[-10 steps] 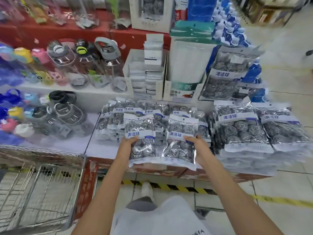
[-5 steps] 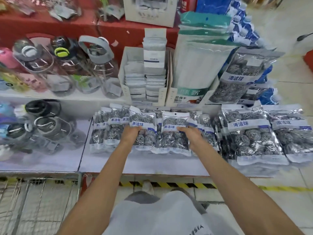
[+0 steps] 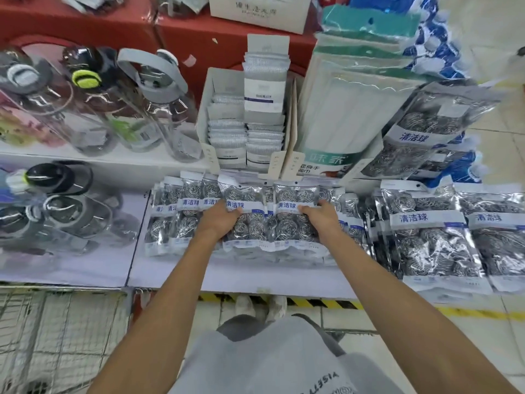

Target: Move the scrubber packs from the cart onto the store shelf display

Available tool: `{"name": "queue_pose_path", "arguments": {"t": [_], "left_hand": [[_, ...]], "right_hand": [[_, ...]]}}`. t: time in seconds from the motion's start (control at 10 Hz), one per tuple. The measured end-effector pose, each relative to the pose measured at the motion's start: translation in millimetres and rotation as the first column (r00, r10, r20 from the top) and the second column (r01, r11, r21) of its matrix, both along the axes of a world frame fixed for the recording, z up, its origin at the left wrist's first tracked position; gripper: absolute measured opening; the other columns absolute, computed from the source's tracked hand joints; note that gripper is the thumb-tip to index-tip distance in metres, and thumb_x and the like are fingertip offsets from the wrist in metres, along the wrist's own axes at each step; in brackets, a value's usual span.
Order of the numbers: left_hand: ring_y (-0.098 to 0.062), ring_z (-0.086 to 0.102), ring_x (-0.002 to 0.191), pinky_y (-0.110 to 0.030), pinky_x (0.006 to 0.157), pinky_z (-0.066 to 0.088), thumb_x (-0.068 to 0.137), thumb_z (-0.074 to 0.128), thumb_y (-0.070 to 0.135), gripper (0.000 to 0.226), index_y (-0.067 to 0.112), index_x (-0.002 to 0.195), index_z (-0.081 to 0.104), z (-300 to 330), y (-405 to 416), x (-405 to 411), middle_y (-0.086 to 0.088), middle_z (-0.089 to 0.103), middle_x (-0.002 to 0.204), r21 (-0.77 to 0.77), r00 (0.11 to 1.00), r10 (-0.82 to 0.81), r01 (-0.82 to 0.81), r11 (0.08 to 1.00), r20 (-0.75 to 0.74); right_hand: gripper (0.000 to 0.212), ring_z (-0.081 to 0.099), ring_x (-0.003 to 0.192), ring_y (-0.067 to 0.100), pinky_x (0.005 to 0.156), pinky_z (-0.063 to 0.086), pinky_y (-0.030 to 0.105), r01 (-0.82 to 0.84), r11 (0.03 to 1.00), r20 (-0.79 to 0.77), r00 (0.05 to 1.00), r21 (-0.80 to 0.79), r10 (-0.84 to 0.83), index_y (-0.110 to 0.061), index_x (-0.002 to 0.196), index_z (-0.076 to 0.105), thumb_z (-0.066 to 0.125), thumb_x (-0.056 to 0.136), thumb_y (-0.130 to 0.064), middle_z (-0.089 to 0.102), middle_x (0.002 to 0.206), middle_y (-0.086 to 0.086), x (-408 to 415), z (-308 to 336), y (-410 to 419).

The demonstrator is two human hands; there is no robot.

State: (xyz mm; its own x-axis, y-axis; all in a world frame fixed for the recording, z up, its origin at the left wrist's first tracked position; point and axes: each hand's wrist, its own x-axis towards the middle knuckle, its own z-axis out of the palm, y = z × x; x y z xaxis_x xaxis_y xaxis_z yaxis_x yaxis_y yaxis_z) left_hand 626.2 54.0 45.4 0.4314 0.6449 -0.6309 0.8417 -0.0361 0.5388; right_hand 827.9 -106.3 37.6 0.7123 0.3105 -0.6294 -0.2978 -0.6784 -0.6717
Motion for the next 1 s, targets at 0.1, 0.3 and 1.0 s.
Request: {"name": "queue_pose_path", "arguments": {"t": [0.1,0.3,1.0], "left_hand": [[-0.039,0.05,0.138,-0.057,0.118,0.036,0.101,0.049,0.057,0.076,0.024,0.163,0.018,-7.3,8.4,1.0,-0.013,0.047,0.156,-0.017,0.998,-0.038,0.038,0.999,-0.045],[-0.038,0.053,0.135,-0.056,0.115,0.041,0.103,0.046,0.057,0.072,0.019,0.161,0.024,-5.0,4.9,-0.3,-0.013,0.049,0.155,0.096,0.989,-0.104,0.115,0.989,-0.106],[-0.023,0.062,0.062,-0.039,0.062,0.051,0.108,0.047,0.033,0.029,0.022,0.082,0.053,-0.2,-103.3,-133.3,-0.002,0.062,0.066,0.211,0.926,0.329,-0.364,0.907,0.186]], "right_hand": [[0.07,0.056,0.123,0.03,0.107,0.043,0.04,-0.073,0.996,0.065,0.995,-0.046,0.076,-0.008,0.151,0.044,0.076,0.093,-0.029,0.058,0.14,0.012,3.0,-1.2,5.6],[0.063,0.06,0.109,0.029,0.092,0.046,0.032,-0.15,0.978,0.195,0.965,-0.144,0.177,-0.004,0.146,0.047,0.073,0.095,-0.03,0.061,0.131,0.012,0.3,-0.6,2.6],[0.027,0.071,0.076,0.025,0.076,0.061,0.051,-0.107,0.994,0.261,0.96,-0.01,0.106,-0.028,0.088,0.068,0.078,0.084,-0.053,0.072,0.071,-0.003,-73.1,-14.9,-177.8]]}}
